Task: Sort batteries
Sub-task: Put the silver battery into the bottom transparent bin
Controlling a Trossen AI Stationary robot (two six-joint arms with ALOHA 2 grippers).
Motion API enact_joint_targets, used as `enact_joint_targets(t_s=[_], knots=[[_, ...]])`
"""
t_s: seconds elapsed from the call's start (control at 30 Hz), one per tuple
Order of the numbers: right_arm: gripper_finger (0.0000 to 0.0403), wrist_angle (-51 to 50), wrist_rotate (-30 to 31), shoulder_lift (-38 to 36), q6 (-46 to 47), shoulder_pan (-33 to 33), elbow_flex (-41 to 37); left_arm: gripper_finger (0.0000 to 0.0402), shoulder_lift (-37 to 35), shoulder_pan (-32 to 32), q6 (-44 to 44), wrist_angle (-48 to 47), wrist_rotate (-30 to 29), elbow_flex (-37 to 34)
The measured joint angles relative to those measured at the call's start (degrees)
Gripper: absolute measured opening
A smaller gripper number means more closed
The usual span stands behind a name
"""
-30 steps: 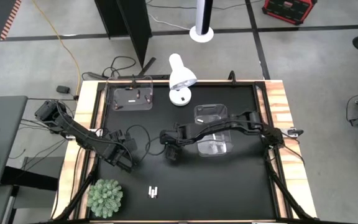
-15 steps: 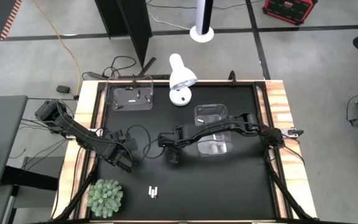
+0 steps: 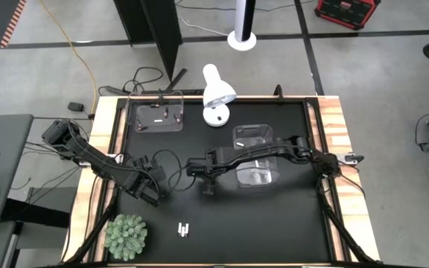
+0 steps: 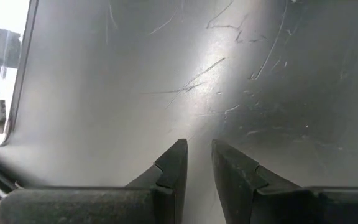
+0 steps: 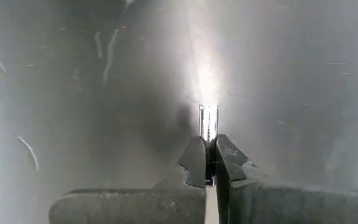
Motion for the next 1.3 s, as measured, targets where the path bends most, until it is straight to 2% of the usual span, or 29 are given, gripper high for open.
enact_joint_targets(t_s=[0.17, 0.57, 0.73, 1.03, 1.13, 1.3], knots=[[0.0010, -3.65, 4.39, -1.59, -0.42, 0.46, 2.51, 0.0070, 0.00, 0.00, 0.02, 0.14, -0.13, 0.00], [0.0010, -7.50, 11.11, -10.36, -0.14, -0.05, 0.70, 0.0070, 0.00, -1.13, -0.12, 0.28, -1.22, 0.00], [0.0010, -6.55, 12.16, -18.42, 3.04, -0.71, -7.79, 0.0070, 0.00, -2.66, -0.69, 0.43, -1.45, 0.00], [0.0010, -1.82, 13.11, -36.83, 12.13, -3.64, -31.49, 0.0070, -0.02, -3.39, 0.33, 2.33, -2.59, 0.00], [0.0010, 2.29, 10.51, -39.13, 13.15, -5.81, -37.77, 0.0070, -0.02, -2.94, 1.98, 4.07, -2.94, 0.00], [0.0010, 6.99, 6.33, -38.25, 10.81, -9.71, -43.79, 0.0070, -0.02, -2.25, 2.97, 6.10, -2.98, 0.00]])
